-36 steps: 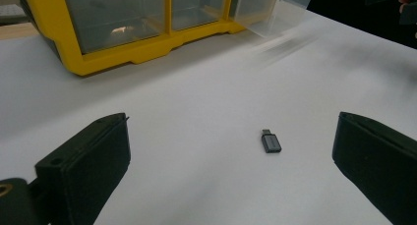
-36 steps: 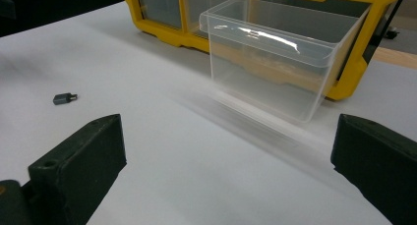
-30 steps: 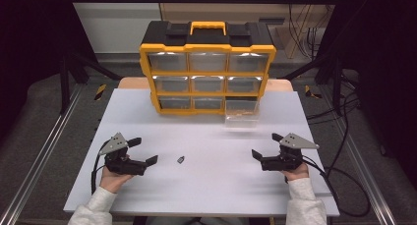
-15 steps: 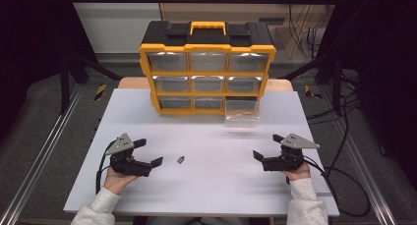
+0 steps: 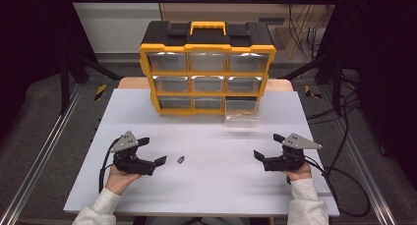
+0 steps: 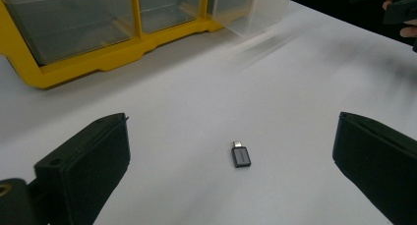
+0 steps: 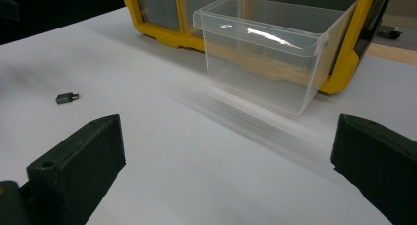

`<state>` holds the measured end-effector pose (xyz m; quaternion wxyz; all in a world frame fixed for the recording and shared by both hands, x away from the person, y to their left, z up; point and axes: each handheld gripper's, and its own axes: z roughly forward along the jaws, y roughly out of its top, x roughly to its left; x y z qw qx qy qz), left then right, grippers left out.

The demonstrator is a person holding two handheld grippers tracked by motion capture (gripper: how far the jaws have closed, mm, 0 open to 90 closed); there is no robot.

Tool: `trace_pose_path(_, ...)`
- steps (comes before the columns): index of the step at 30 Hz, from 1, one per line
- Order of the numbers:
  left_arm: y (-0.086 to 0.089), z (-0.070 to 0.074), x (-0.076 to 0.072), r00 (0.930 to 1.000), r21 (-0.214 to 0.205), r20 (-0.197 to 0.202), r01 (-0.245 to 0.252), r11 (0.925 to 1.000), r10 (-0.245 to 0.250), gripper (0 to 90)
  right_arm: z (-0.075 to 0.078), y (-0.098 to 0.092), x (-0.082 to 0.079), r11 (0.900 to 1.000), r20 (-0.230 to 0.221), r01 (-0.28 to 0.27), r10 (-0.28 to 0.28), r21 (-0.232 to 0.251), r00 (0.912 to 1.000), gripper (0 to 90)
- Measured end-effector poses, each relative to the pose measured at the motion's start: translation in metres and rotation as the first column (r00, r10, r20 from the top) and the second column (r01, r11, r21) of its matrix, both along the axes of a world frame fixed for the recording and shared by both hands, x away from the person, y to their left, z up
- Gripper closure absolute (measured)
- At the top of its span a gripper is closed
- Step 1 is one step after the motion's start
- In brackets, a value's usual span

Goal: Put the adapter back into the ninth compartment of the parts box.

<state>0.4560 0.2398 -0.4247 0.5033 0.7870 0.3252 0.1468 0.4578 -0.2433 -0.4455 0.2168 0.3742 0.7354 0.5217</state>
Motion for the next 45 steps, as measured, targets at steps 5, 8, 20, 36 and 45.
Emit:
trace_pose_path(5,-0.008,0.004,0.002,0.9999,0.011,-0.002,0.013,0.9999,-0.013,0.2,0.001,-0.002,-0.001,1.0000,0.008,0.002,-0.002,0.008,1.0000,0.2)
trace_pose_path(8,-0.012,0.006,0.004,0.9998,0.011,-0.004,0.018,0.9998,-0.018,0.1,0.002,-0.003,-0.001,0.9999,0.009,0.006,-0.006,0.014,0.9999,0.2)
trace_pose_path(20,-0.030,0.009,0.014,0.9995,0.018,-0.011,0.031,0.9993,-0.031,0.0,0.001,-0.003,-0.001,0.9999,0.006,-0.002,0.002,0.014,1.0000,0.2)
trace_pose_path(36,-0.041,0.000,0.028,0.9988,0.038,-0.044,0.023,0.9990,-0.022,0.0,0.000,-0.003,-0.001,0.9999,0.003,0.000,0.000,0.011,1.0000,0.2)
trace_pose_path(45,-0.048,-0.011,0.032,0.9971,0.061,-0.071,0.032,0.9976,-0.028,0.0,-0.001,-0.004,0.000,0.9999,0.000,0.000,0.000,0.012,1.0000,0.2)
